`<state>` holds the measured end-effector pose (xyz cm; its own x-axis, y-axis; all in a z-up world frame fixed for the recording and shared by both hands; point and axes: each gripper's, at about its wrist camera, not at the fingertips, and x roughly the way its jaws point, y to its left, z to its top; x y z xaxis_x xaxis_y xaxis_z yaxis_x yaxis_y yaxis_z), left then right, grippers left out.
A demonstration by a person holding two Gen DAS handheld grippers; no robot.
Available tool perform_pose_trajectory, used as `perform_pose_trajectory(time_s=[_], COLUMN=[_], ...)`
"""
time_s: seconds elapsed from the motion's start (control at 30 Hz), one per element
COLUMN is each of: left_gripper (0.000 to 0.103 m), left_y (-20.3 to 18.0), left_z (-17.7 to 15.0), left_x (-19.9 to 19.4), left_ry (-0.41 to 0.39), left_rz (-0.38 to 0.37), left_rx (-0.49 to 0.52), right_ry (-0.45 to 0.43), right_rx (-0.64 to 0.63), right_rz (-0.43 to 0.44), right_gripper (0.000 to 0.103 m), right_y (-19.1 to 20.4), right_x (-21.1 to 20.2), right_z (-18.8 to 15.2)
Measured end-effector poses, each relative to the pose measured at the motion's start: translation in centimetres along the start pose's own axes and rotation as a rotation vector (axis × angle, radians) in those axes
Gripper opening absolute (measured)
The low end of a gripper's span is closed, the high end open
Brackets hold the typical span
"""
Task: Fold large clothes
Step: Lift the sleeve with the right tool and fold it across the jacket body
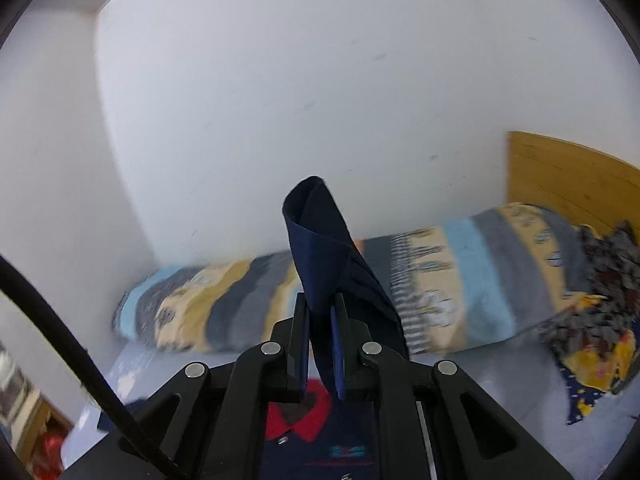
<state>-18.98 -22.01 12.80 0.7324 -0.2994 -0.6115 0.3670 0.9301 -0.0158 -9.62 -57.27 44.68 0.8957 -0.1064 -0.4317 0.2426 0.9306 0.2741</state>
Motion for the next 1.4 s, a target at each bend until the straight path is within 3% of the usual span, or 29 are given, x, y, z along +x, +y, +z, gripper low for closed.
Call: perform_pose_trajectory(time_s=[0.27, 0.47, 0.77, 0.93, 1.1, 1.17, 1.2, 1.23, 1.3, 1.4], left_gripper=[0.103, 0.103, 0.103, 0.103, 0.103, 0.103, 0.103, 0.103, 0.103, 0.103], left_y=[4.6, 7.4, 12.5, 14.4, 14.5, 14.3, 14.1, 14.0, 13.9, 13.9], left_z=[0.3, 0.1, -0.1, -0.3, -0.3, -0.2, -0.2, -0.2, -0.1, 0.0], left_x=[-1.9, -2.8, -3.9, -4.3, -4.5, -4.3, -4.1, -3.9, -3.5, -3.3], left_ry=[-0.010, -0.012, -0.027, -0.034, -0.036, -0.031, -0.023, -0.017, -0.007, -0.006], left_rz=[0.034, 0.070, 0.168, 0.211, 0.226, 0.224, 0.223, 0.219, 0.211, 0.204], left_rx=[-0.105, -0.160, -0.311, -0.394, -0.406, -0.400, -0.396, -0.393, -0.390, -0.388], right_ry=[0.161, 0.320, 0.524, 0.601, 0.673, 0.697, 0.714, 0.750, 0.750, 0.703], right_rx=[-0.151, -0.219, -0.208, -0.190, -0.214, -0.198, -0.182, -0.154, -0.138, -0.094], right_rz=[0.131, 0.194, 0.227, 0.242, 0.231, 0.220, 0.221, 0.242, 0.276, 0.342], right_gripper=[0.011, 0.011, 0.010, 0.010, 0.011, 0.016, 0.036, 0.050, 0.062, 0.067], right_y=[14.4, 20.6, 23.2, 24.1, 24.7, 24.2, 24.0, 23.6, 23.3, 21.8], right_x=[6.3, 12.7, 20.5, 22.5, 23.8, 24.4, 24.6, 24.9, 24.4, 22.6], right_z=[-8.1, -17.0, -30.6, -35.6, -40.6, -42.1, -42.7, -43.3, -43.2, -41.5])
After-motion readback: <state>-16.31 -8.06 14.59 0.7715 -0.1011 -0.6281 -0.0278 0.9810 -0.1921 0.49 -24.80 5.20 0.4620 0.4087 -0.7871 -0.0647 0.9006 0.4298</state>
